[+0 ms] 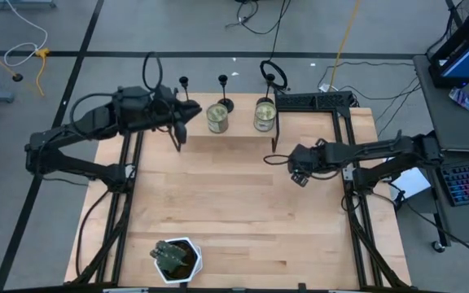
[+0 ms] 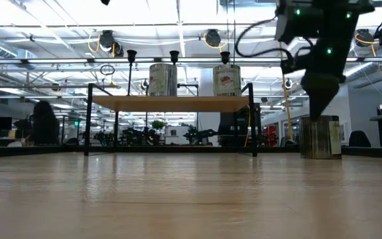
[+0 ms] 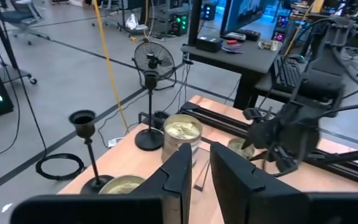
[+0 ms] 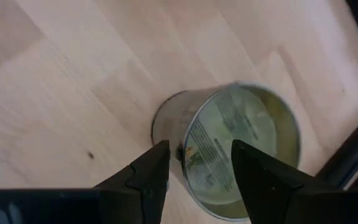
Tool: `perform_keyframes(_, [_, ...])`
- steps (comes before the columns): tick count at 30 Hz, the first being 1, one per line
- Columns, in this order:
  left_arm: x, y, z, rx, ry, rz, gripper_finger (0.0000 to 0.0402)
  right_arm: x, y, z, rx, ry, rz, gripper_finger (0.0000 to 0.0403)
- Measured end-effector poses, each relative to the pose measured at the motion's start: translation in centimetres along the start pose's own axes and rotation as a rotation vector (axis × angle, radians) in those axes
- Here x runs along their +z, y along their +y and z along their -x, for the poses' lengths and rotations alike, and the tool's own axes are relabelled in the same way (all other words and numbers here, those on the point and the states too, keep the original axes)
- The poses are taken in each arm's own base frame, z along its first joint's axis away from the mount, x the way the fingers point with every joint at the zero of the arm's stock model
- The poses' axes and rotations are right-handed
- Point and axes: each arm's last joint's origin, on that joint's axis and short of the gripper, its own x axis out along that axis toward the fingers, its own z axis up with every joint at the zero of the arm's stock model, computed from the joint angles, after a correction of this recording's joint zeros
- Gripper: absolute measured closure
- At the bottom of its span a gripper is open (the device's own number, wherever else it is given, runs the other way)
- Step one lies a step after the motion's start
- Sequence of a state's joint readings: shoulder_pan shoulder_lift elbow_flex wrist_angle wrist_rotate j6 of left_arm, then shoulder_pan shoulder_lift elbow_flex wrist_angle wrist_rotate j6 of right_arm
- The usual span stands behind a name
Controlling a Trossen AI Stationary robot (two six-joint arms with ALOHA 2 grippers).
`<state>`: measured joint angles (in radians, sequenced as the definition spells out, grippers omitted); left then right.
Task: Pick & Place candle stick holders
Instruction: Put the scented candle on the shelf
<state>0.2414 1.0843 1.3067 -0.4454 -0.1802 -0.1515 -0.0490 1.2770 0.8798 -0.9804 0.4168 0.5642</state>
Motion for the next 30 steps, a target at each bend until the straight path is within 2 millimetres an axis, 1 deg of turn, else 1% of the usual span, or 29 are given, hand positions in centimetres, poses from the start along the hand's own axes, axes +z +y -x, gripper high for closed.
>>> perform_keyframes(5, [0.0, -0.2, 0.0, -0.009, 0.001, -0.002, 0.0339, -0.2, -0.4, -0.8, -0.015, 0.021, -0.008, 0.024])
perform_keyframes(8, [-0.1, -0.2, -0.1, -0.006, 0.003, -0.002, 0.0339, -0.2, -0.4, -0.9, -0.016, 0.021, 0.022, 0.0257])
perform_keyframes(11, [-0.1, -0.2, -0.1, -0.007, 0.003, -0.002, 0.0339, -0.2, -0.4, -0.9, -0.015, 0.02, 0.045, 0.0294])
perform_keyframes(16, [-0.1, -0.2, -0.1, -0.006, 0.003, -0.002, 0.0339, -0.2, -0.4, -0.9, -0.011, 0.017, 0.06, 0.0378])
perform_keyframes(18, [-0.1, -0.2, -0.1, -0.006, 0.003, -0.002, 0.0339, -0.2, -0.4, -0.8, 0.011, 0.021, 0.061, 0.0395])
perform_keyframes(19, [-0.1, -0.2, -0.1, -0.006, 0.006, -0.002, 0.0339, -0.2, -0.3, -0.7, 0.028, 0.027, 0.064, 0.0395])
perform_keyframes(23, [-0.5, -0.2, -0.1, -0.029, 0.056, -0.009, 0.0339, 0.0, 0.1, -0.3, 0.202, 0.021, 0.046, 0.0398])
perform_keyframes(26, [-1.2, -0.7, -0.2, -0.151, 0.128, -0.044, 0.0339, 0.5, 1.0, 0.3, 0.348, -0.042, 0.103, 0.0399])
perform_keyframes(30, [-2.2, -2.4, -0.7, -0.338, 0.208, -0.125, 0.0339, 1.4, 2.5, 1.4, 0.566, -0.174, 0.207, 0.04])
